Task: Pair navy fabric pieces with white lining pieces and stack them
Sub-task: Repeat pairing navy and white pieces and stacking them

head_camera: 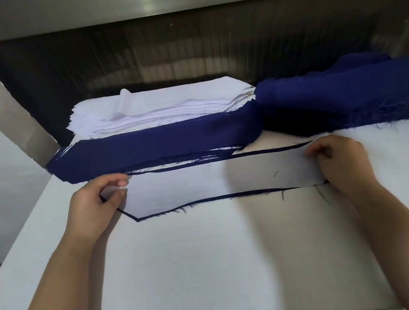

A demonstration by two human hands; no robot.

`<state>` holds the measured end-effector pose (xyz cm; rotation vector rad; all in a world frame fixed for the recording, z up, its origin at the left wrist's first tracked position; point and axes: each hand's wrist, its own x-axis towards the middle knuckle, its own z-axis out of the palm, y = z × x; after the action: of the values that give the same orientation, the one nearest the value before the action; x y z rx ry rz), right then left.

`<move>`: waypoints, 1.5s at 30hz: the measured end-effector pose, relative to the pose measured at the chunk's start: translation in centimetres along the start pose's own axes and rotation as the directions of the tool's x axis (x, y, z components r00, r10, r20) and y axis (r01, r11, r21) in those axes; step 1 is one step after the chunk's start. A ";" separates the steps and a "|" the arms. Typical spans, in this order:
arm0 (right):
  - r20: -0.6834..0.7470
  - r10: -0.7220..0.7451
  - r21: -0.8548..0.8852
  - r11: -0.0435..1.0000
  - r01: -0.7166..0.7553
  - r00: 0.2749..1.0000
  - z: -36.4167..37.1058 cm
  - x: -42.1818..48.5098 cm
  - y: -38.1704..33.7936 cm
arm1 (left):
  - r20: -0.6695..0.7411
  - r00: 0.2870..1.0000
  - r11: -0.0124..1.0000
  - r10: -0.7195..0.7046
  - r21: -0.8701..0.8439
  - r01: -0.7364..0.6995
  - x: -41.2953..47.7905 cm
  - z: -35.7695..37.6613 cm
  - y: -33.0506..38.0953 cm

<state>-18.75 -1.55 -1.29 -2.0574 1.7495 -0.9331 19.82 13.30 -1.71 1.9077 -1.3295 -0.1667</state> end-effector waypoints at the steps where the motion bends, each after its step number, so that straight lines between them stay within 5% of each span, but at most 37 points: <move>1: 0.005 0.001 -0.007 1.000 -0.001 1.000 0.0 0.0 0.0 | -0.004 1.000 1.000 0.000 0.004 0.000 0.0 0.0 0.0; 28: 0.045 0.012 -0.171 0.985 -0.004 0.999 -0.5 0.0 -0.3 | 0.038 0.994 0.992 0.104 0.070 -0.106 0.0 -0.3 0.3; 34: -0.004 -0.036 -0.350 0.936 0.032 0.999 -0.5 -0.4 -1.3 | 0.024 0.996 0.992 0.086 0.095 -0.088 0.3 -0.2 0.2; 40: 0.157 -0.158 -0.276 0.941 0.197 0.975 0.4 -1.1 -2.9 | 0.028 0.999 0.992 0.017 0.127 -0.020 0.2 -0.2 0.1; 45: 0.114 -0.153 -0.302 0.936 0.181 0.982 0.7 -0.5 -4.4 | -0.017 1.000 0.995 0.020 0.100 -0.018 0.7 -0.1 0.0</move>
<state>-14.98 -0.25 0.65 -2.4366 1.7912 -0.6262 20.14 12.74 -1.41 1.9746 -1.3659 -0.0747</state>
